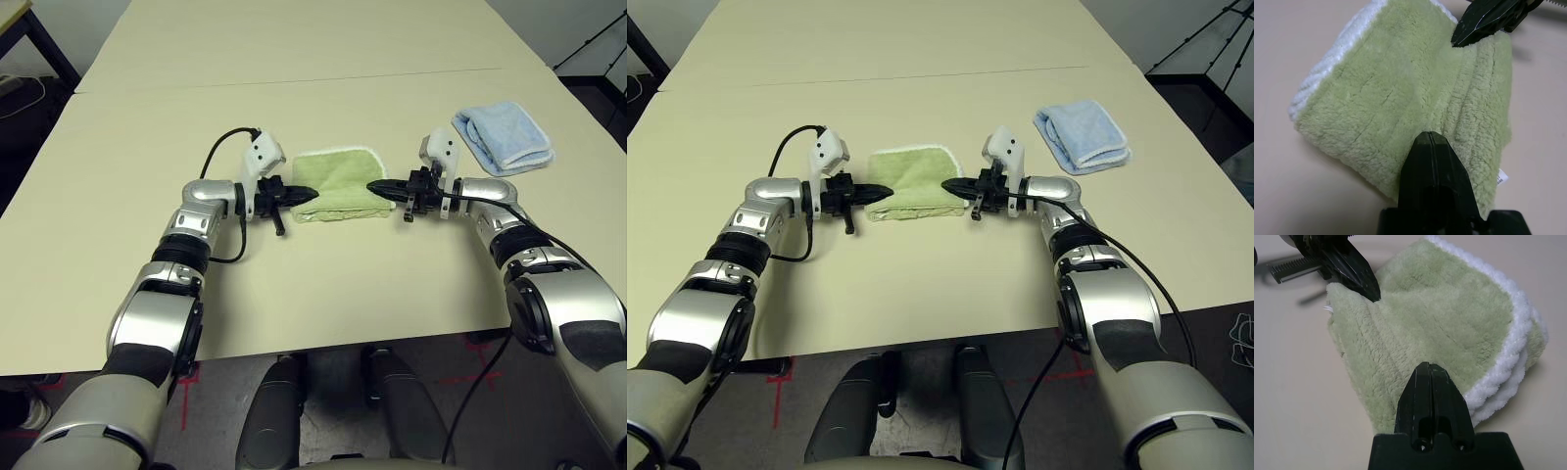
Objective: Fold the towel and set it aside.
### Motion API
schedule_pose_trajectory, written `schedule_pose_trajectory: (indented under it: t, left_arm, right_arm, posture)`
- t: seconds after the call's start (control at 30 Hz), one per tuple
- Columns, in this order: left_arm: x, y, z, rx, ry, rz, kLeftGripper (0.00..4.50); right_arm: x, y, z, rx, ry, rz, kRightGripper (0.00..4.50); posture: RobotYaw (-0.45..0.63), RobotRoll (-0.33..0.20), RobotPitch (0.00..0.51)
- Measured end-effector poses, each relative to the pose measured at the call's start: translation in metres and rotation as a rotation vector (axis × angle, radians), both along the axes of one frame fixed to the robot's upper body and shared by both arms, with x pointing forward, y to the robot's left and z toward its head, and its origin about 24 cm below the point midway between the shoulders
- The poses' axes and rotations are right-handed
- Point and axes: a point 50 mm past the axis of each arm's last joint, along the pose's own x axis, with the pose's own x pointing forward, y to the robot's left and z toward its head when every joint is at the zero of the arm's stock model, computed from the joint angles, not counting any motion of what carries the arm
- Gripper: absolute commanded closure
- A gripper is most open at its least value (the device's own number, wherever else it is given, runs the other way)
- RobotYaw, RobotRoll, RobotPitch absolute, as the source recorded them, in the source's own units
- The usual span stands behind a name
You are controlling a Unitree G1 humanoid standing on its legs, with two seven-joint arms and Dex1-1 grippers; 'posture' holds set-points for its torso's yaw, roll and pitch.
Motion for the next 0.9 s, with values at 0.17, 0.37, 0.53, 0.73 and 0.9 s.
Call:
schedule_pose_trajectory:
  t: [0.17,0.37,0.53,0.73,0.9]
  left_arm:
    - [-0.001,0.014,0.005,0.013,-0.005,0.017,4.47]
    - [0.008,0.0,0.047,-0.07,-0.132,-0.007,4.47]
    - [0.018,-0.024,0.068,-0.152,-0.2,0.019,4.47]
    - [0.025,-0.034,0.042,-0.136,-0.107,0.114,4.47]
    - [0.028,-0.03,0.029,-0.092,-0.067,0.205,4.47]
  right_arm:
    - [0.001,-0.01,0.006,0.008,-0.006,-0.012,4.5]
    - [0.01,-0.007,0.048,0.149,-0.098,-0.019,4.5]
    - [0.018,0.007,0.053,0.183,-0.112,-0.109,4.5]
    - [0.023,0.021,0.042,0.166,-0.067,-0.204,4.5]
    - [0.026,0.021,0.034,0.141,-0.03,-0.294,4.5]
  posture:
    - [0.11,0.0,0.197]
    - [0.1,0.0,0.192]
    - [0.11,0.0,0.196]
    - [0.1,0.0,0.206]
    - [0.09,0.0,0.207]
